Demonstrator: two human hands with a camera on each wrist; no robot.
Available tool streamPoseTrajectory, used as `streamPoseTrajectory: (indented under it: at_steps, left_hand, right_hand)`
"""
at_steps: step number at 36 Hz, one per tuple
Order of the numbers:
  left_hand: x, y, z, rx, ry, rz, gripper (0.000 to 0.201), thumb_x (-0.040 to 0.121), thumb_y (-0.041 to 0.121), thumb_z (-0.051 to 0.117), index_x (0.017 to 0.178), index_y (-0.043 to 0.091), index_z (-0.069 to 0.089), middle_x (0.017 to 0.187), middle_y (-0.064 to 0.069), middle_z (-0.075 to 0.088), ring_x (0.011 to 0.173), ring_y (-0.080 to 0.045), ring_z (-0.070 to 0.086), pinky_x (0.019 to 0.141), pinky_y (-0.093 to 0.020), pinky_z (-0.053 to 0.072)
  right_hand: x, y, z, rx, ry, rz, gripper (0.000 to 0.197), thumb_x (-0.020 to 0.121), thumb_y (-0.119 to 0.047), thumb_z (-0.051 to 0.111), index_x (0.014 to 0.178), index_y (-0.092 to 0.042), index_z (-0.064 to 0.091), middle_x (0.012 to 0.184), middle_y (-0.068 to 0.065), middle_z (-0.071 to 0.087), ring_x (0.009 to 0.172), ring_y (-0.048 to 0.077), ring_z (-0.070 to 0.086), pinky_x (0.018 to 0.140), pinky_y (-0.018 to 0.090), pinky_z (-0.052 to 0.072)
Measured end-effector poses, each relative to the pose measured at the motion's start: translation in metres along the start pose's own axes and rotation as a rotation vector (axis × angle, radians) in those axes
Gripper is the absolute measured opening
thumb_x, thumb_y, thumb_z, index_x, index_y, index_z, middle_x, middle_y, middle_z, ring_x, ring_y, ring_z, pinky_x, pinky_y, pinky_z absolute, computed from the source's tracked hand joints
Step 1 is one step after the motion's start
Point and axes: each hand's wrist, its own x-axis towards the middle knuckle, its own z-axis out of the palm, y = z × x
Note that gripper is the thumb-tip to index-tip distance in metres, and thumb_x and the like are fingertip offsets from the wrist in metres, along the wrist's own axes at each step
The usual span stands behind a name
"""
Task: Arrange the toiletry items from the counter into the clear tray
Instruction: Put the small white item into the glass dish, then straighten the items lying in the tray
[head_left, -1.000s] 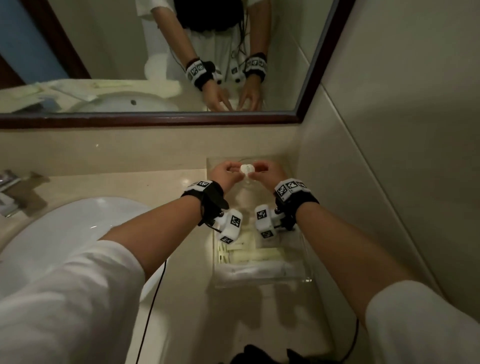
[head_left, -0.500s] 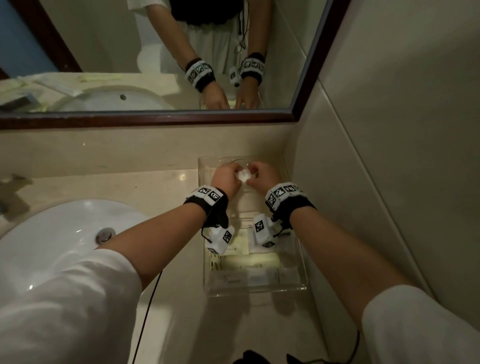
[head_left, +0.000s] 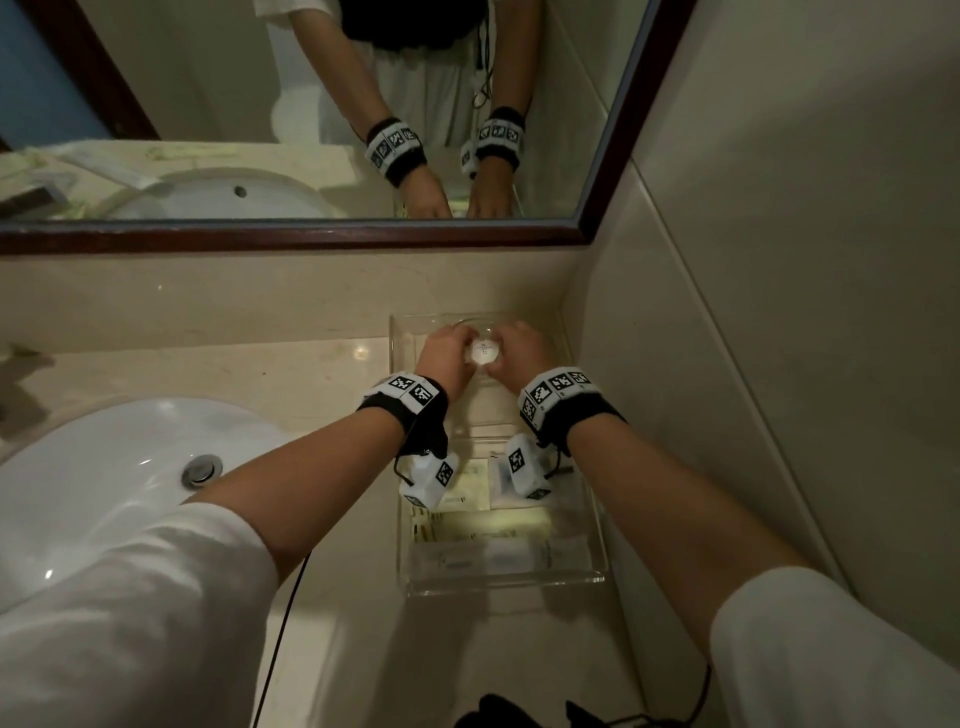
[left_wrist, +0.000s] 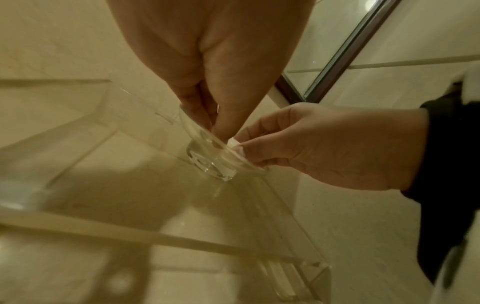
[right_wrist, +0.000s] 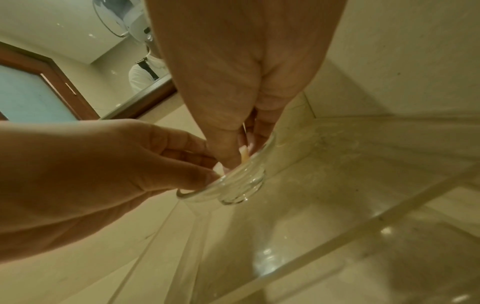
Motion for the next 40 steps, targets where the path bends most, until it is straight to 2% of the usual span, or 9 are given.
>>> streamPoseTrajectory:
  at_steps: [7, 16, 22, 25, 28, 30, 32, 35, 40]
  left_hand:
    - [0.002, 0.000, -0.003, 0.029, -0.029, -0.022, 0.039, 0.079, 0.003, 0.067, 0.117, 0.002, 0.059, 0.115, -0.019, 0.057, 0.102, -0.030, 0.059, 0.093, -0.032, 0.046]
    - [0.000, 0.000, -0.005, 0.030, -0.023, -0.025, 0.035, 0.080, -0.002, 0.062, 0.115, 0.002, 0.060, 0.115, -0.018, 0.057, 0.099, -0.030, 0.060, 0.089, -0.027, 0.045]
    - [-0.001, 0.000, -0.008, 0.027, -0.033, -0.029, 0.040, 0.080, 0.003, 0.065, 0.120, 0.004, 0.056, 0.119, -0.014, 0.056, 0.100, -0.027, 0.060, 0.089, -0.028, 0.048]
    - [-0.003, -0.001, -0.013, -0.011, 0.003, -0.036, 0.039, 0.080, 0.004, 0.065, 0.118, 0.003, 0.055, 0.119, -0.015, 0.055, 0.097, -0.027, 0.061, 0.086, -0.029, 0.050]
    - [-0.006, -0.001, -0.021, -0.058, 0.033, -0.041, 0.035, 0.081, 0.003, 0.063, 0.115, 0.002, 0.057, 0.118, -0.015, 0.057, 0.091, -0.026, 0.063, 0.080, -0.026, 0.050]
    - [-0.008, -0.002, -0.027, -0.091, 0.045, -0.063, 0.033, 0.080, 0.004, 0.064, 0.113, 0.005, 0.059, 0.116, -0.015, 0.059, 0.089, -0.025, 0.064, 0.082, -0.032, 0.053]
    - [-0.012, -0.005, -0.034, -0.115, 0.058, -0.084, 0.033, 0.078, 0.005, 0.065, 0.110, 0.006, 0.060, 0.114, -0.014, 0.061, 0.088, -0.025, 0.064, 0.082, -0.032, 0.053]
    - [-0.021, -0.009, -0.046, -0.185, 0.094, -0.123, 0.031, 0.079, 0.006, 0.065, 0.110, 0.007, 0.060, 0.112, -0.011, 0.063, 0.091, -0.025, 0.063, 0.080, -0.027, 0.049]
    - [-0.048, -0.020, -0.073, -0.321, 0.145, -0.205, 0.032, 0.082, 0.015, 0.066, 0.113, 0.009, 0.059, 0.115, -0.007, 0.062, 0.099, -0.022, 0.061, 0.084, -0.027, 0.047]
  right_hand:
    - [0.003, 0.000, 0.002, 0.010, 0.012, -0.001, 0.037, 0.079, -0.018, 0.070, 0.114, -0.010, 0.062, 0.114, 0.010, 0.060, 0.103, 0.026, 0.056, 0.075, 0.023, 0.032]
    - [0.002, -0.002, 0.000, 0.034, 0.023, 0.020, 0.030, 0.080, -0.018, 0.071, 0.107, -0.009, 0.063, 0.111, 0.007, 0.062, 0.101, 0.022, 0.058, 0.069, 0.021, 0.030]
    - [0.002, -0.004, 0.002, 0.100, -0.002, 0.068, 0.048, 0.075, -0.016, 0.075, 0.118, -0.009, 0.056, 0.120, 0.010, 0.058, 0.109, 0.025, 0.055, 0.079, 0.024, 0.036]
    - [0.005, -0.003, 0.001, 0.165, 0.025, 0.105, 0.056, 0.072, -0.019, 0.078, 0.120, -0.008, 0.051, 0.121, 0.010, 0.053, 0.107, 0.026, 0.056, 0.080, 0.026, 0.039]
    - [0.006, -0.005, -0.003, 0.223, 0.065, 0.081, 0.052, 0.073, -0.019, 0.077, 0.116, -0.006, 0.052, 0.116, 0.012, 0.055, 0.097, 0.021, 0.054, 0.083, 0.030, 0.045]
    - [0.005, -0.009, -0.007, 0.266, 0.113, 0.049, 0.047, 0.071, -0.016, 0.077, 0.110, -0.006, 0.054, 0.109, 0.012, 0.056, 0.088, 0.017, 0.050, 0.078, 0.025, 0.041]
    - [0.004, -0.015, -0.009, 0.291, 0.148, 0.019, 0.041, 0.070, -0.014, 0.074, 0.106, -0.008, 0.056, 0.102, 0.008, 0.055, 0.086, 0.015, 0.049, 0.075, 0.022, 0.038]
    - [-0.004, -0.032, -0.011, 0.321, 0.178, -0.031, 0.031, 0.073, -0.011, 0.068, 0.103, -0.009, 0.060, 0.100, 0.008, 0.058, 0.083, 0.012, 0.050, 0.074, 0.021, 0.039]
    - [-0.029, -0.070, -0.005, 0.332, 0.143, -0.176, 0.023, 0.076, -0.011, 0.066, 0.099, -0.008, 0.063, 0.097, 0.008, 0.060, 0.080, 0.013, 0.053, 0.075, 0.021, 0.041]
